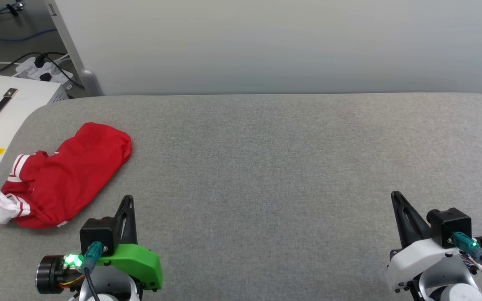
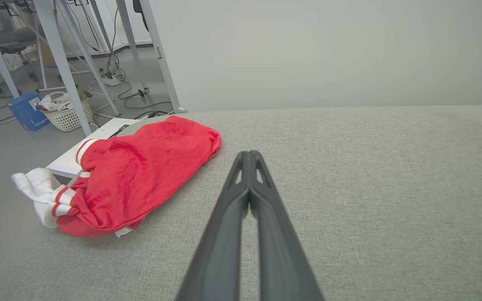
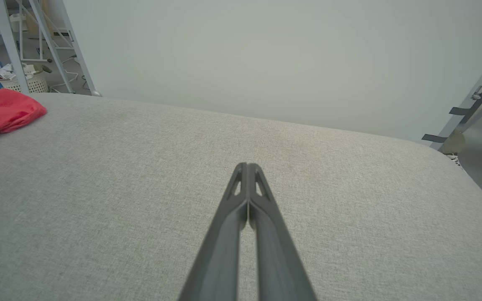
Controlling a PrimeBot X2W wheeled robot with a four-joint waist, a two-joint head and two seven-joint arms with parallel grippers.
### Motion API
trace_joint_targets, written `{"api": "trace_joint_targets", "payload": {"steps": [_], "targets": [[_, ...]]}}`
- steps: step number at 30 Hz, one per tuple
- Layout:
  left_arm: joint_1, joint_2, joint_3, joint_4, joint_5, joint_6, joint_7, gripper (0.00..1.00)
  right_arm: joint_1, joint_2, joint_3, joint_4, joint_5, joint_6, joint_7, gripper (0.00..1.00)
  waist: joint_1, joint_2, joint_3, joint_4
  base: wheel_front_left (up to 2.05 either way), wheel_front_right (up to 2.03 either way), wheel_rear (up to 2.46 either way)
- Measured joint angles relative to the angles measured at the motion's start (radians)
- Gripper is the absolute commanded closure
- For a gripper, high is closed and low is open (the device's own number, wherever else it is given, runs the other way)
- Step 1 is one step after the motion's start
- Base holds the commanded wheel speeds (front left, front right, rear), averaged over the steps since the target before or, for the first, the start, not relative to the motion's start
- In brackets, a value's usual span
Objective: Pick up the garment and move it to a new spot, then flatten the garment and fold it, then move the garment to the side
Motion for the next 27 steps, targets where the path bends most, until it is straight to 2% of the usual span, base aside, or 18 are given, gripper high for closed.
{"api": "trace_joint_targets", "payload": {"steps": [27], "targets": [[0.000, 0.000, 0.000, 0.000, 0.000, 0.000, 0.000, 1.00, 0.000, 0.000, 0.000, 0.000, 0.000, 0.000, 0.000, 1.00, 0.0000, 0.0000, 0.000, 0.000, 0.00, 0.00, 0.00]]}}
